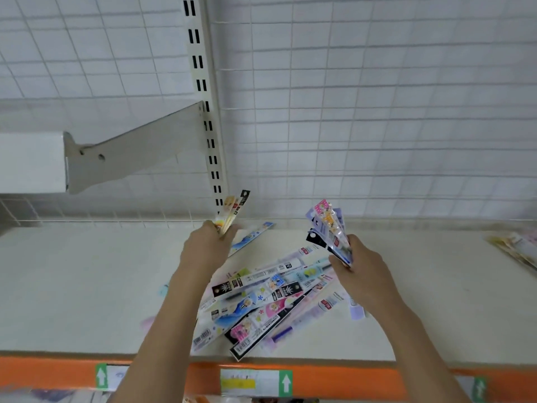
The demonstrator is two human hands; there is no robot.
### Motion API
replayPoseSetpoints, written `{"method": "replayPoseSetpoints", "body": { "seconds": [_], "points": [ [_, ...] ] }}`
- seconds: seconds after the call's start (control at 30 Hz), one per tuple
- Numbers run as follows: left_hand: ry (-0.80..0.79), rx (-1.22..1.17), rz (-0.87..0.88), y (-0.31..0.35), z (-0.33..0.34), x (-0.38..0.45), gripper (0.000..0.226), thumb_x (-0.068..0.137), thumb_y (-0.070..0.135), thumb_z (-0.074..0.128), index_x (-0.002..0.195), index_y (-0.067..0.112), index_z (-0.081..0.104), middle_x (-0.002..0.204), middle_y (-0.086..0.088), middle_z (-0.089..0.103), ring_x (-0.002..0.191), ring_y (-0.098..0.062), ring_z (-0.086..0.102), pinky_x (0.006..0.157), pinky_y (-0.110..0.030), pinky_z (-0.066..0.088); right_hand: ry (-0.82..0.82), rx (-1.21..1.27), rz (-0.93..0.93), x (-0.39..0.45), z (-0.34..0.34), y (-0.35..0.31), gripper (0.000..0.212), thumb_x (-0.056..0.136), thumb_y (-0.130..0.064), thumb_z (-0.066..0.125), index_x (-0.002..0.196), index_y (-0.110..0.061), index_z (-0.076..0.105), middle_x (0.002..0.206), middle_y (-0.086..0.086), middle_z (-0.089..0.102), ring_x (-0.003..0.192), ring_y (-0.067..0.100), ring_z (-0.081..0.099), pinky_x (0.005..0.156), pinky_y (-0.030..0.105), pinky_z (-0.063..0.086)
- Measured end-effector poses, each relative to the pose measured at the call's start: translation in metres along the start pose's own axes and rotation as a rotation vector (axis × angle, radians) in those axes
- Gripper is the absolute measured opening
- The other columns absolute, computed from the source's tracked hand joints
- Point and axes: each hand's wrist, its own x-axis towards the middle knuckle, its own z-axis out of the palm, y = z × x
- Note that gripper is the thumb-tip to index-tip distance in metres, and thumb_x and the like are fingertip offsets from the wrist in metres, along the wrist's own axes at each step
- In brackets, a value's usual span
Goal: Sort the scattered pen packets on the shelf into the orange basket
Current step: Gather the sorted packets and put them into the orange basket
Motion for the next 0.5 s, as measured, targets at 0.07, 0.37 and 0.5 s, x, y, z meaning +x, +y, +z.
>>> {"method": "replayPoseSetpoints", "body": {
  "seconds": [0.07, 0.37, 0.5],
  "points": [
    [-0.038, 0.088, 0.045, 0.007, 0.008, 0.014, 0.039, 0.086, 0.047, 0.057, 0.084, 0.01, 0.045, 0.077, -0.006, 0.051, 0.073, -0.027, 0.051, 0.063, -0.03, 0.037, 0.014, -0.009, 0.003, 0.002, -0.003, 0.006, 0.011, 0.09, -0.024, 0.055, 0.095, -0.018, 0.047, 0.061, -0.005, 0.049, 0.057, 0.019, 0.049, 0.055, 0.032, 0.04],
    [-0.217, 0.315, 0.069, 0.021, 0.054, 0.044, 0.022, 0.088, 0.029, 0.05, 0.097, 0.01, 0.057, 0.083, -0.003, 0.059, 0.077, -0.024, 0.055, 0.069, -0.031, 0.047, 0.054, -0.014, 0.081, 0.005, -0.017, 0.028, 0.014, 0.089, -0.027, 0.056, 0.098, -0.017, 0.05, 0.066, -0.003, 0.055, 0.065, 0.025, 0.056, 0.057, 0.03, 0.043],
    [-0.158, 0.399, 0.059, 0.021, 0.065, 0.043, 0.019, 0.088, 0.009, 0.044, 0.101, 0.009, 0.058, 0.097, -0.008, 0.063, 0.077, -0.024, 0.052, 0.069, -0.031, 0.045, 0.059, 0.002, 0.103, 0.006, -0.02, 0.035, 0.013, 0.089, -0.027, 0.057, 0.091, -0.02, 0.047, 0.064, -0.003, 0.054, 0.065, 0.025, 0.057, 0.055, 0.028, 0.041]
  ]
}}
